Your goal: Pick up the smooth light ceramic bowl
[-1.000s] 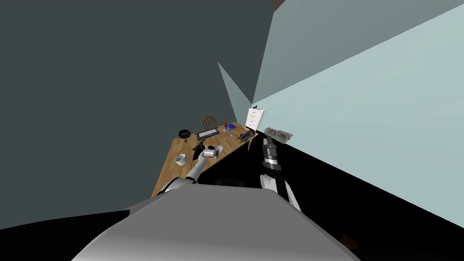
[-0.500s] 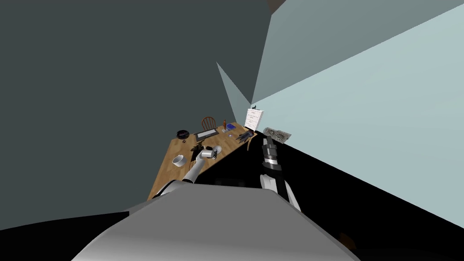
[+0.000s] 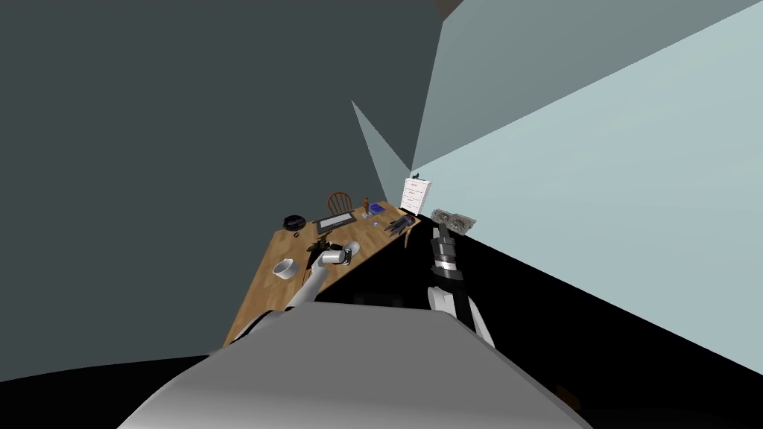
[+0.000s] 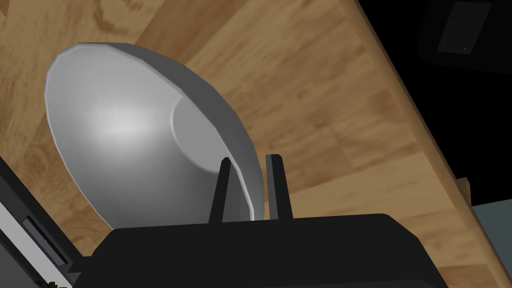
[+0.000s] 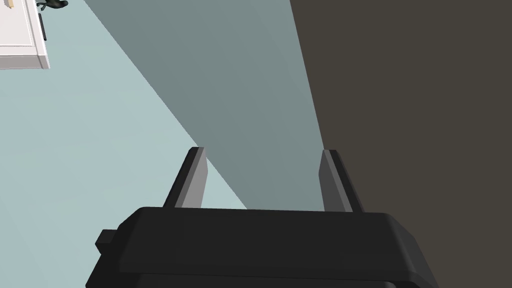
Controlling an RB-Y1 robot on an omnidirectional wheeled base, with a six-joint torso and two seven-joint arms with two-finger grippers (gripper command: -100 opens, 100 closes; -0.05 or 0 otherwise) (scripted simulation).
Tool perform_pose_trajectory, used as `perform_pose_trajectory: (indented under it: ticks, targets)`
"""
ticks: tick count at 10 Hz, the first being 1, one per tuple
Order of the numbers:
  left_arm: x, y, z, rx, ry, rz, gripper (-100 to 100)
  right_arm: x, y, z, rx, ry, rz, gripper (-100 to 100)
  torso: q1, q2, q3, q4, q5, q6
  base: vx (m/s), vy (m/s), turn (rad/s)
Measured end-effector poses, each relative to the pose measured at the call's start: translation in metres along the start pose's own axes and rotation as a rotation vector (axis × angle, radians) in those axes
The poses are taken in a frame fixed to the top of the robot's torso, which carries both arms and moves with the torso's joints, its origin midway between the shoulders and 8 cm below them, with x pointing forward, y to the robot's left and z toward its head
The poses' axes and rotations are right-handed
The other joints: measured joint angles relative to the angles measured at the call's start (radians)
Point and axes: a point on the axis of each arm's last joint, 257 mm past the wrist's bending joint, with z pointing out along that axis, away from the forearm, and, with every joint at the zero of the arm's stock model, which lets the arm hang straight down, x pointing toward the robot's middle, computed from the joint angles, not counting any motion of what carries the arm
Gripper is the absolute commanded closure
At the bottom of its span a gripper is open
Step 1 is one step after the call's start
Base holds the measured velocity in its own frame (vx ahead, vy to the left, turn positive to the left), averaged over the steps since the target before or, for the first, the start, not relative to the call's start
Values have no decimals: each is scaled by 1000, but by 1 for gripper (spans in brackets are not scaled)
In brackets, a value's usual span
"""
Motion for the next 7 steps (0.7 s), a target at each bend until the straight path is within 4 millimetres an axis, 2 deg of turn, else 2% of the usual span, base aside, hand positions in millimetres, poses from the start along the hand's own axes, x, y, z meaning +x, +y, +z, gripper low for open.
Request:
perform_pose_trajectory:
  ticks: [7]
  targets:
    - [-51, 34, -33, 3, -14, -20, 100, 0, 0, 0, 0, 0, 0, 0, -1, 0, 0, 0, -1, 1, 44, -53, -32]
